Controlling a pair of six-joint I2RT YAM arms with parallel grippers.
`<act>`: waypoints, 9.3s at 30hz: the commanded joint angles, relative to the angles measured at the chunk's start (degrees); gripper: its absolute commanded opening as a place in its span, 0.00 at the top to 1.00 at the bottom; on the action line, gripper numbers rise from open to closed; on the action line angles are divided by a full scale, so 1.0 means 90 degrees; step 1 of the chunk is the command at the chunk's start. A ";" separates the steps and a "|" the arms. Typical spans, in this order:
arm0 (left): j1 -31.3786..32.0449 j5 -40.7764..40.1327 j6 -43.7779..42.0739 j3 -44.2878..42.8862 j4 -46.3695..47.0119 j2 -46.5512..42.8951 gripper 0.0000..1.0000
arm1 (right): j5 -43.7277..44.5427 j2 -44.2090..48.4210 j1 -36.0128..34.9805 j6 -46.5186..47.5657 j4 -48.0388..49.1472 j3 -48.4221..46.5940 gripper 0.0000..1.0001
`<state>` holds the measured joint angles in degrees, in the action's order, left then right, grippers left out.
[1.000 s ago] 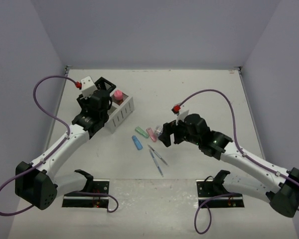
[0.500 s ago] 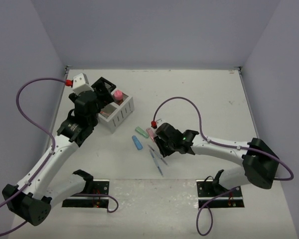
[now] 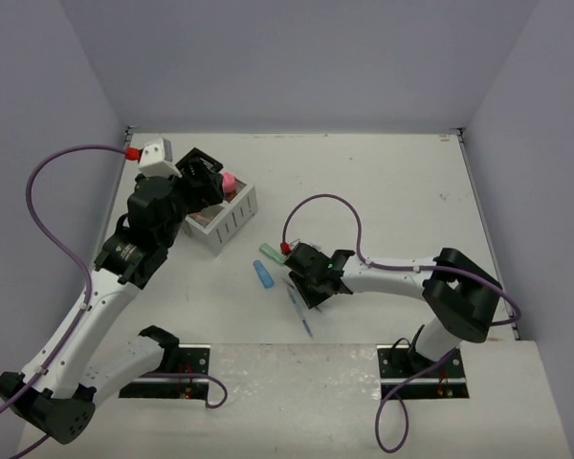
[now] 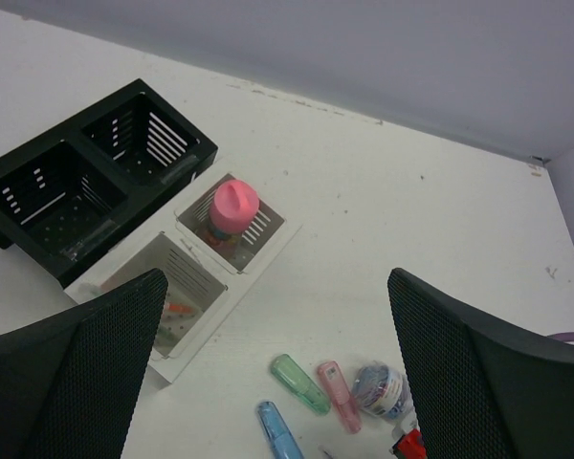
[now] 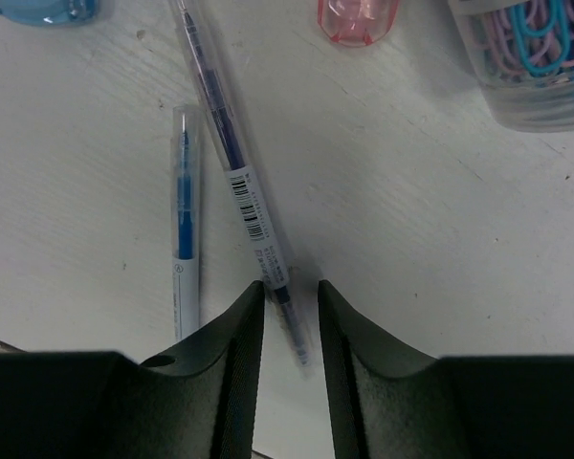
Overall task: Sort the stationery into containers
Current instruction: Pick up the pen from the center of the board, then place the pen in the storage box, then pick up the pen from the center of the board, then place the pen in the storage box, then pick up the stationery from the center of the board, then place the stationery in the storage box.
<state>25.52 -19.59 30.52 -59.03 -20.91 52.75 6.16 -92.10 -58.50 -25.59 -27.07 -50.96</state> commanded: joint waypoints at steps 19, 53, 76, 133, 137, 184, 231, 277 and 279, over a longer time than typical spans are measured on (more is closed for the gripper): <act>-0.0023 0.2868 0.0241 0.0861 0.0988 -0.0086 0.00 | 0.0663 0.0398 -0.0062 -0.0100 -0.0653 -0.0662 1.00; 0.1188 0.3870 0.1296 0.1485 0.3056 0.0744 1.00 | 0.0363 0.4071 -0.0053 0.0002 0.0617 -0.0596 0.01; 0.0016 -0.3782 0.0505 0.1313 0.2136 0.1198 1.00 | -0.0196 0.1749 -0.0394 -0.0252 0.0400 0.0409 0.12; 0.1139 0.6612 0.2886 0.2782 0.6190 0.0438 0.59 | 0.0469 0.3954 -0.0863 0.0875 0.1242 -0.0588 1.00; 0.1149 0.6598 0.2740 0.2571 0.5931 0.0625 0.99 | 0.0485 0.3988 -0.0873 0.0938 0.1252 -0.0589 1.00; -0.0316 0.0373 0.0225 0.0790 0.0756 -0.0535 0.00 | 0.0525 -0.0097 0.0968 0.0716 -0.1185 -0.2595 0.01; -0.0312 0.6073 0.1247 0.1383 0.2483 0.0706 0.00 | 0.1527 0.2647 -0.0518 0.3188 0.3829 0.0871 1.00; 0.0881 -0.1730 0.0071 -0.0793 0.0835 0.1073 1.00 | 0.1047 0.5441 -0.0497 0.4216 0.4967 0.2491 0.01; 0.0348 -0.2498 -0.0035 -0.0857 0.1483 0.1475 1.00 | 0.1297 0.5553 -0.0462 0.4017 0.4978 0.2525 0.01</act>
<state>34.51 -9.55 36.13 -63.84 -9.31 62.96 10.06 -44.26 -62.99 14.91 15.73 -29.03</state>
